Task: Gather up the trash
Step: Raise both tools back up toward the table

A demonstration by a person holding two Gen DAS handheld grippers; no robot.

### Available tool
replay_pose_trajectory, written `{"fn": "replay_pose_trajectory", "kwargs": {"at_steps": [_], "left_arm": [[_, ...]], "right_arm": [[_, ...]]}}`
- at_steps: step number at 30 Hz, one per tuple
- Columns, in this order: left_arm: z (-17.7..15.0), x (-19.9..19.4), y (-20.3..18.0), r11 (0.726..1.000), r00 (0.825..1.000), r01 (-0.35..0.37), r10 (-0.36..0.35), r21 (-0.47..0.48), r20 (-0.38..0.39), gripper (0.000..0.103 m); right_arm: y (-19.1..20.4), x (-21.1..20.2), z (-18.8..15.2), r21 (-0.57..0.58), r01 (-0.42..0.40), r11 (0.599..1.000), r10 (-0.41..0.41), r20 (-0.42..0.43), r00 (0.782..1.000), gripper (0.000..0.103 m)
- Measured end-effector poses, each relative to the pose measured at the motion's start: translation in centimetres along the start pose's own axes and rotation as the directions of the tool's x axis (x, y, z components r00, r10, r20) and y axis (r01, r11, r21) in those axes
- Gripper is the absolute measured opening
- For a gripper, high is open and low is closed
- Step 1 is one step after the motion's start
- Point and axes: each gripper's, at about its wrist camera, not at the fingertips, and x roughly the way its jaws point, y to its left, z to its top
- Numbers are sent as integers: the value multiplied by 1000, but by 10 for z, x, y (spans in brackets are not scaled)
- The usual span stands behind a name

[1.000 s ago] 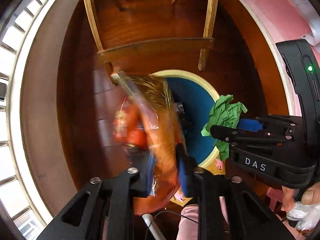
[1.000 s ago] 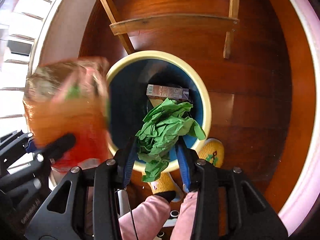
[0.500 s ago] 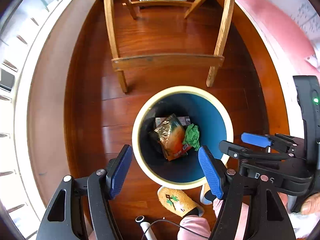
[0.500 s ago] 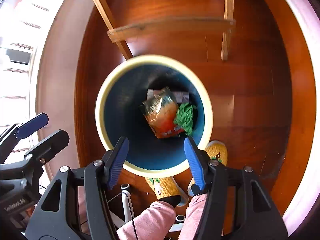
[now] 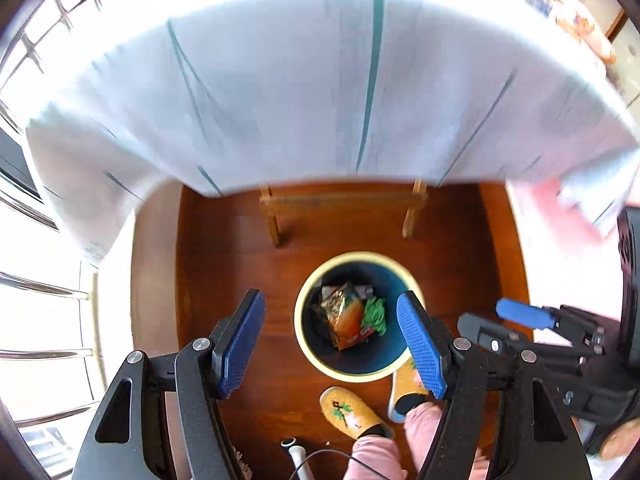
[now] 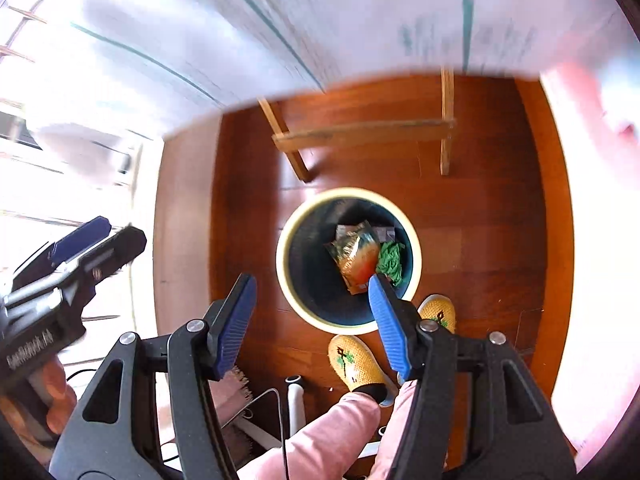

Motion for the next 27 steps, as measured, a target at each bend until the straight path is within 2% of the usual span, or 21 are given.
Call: {"fn": "replay_pose_trajectory", "kwargs": {"at_steps": [5, 9, 11, 21, 27], "left_arm": [[28, -79, -1, 999, 996, -40, 40, -10, 74, 69], [44, -136, -9, 998, 990, -51, 46, 35, 135, 69], [52, -164, -12, 998, 987, -35, 25, 61, 160, 69], [72, -271, -42, 995, 959, 8, -36, 98, 281, 69], [83, -312, -43, 995, 936, -24, -13, 99, 353, 69]], "right_arm": [[26, -77, 3, -38, -1, 999, 4, 75, 997, 55], [47, -137, 4, -85, 3, 996, 10, 153, 988, 55], [57, -164, 4, -102, 9, 995, 11, 196, 981, 55], [95, -284, 24, -141, 36, 989, 24, 405, 914, 55], [110, -329, 33, -134, 56, 989, 13, 466, 885, 55]]}}
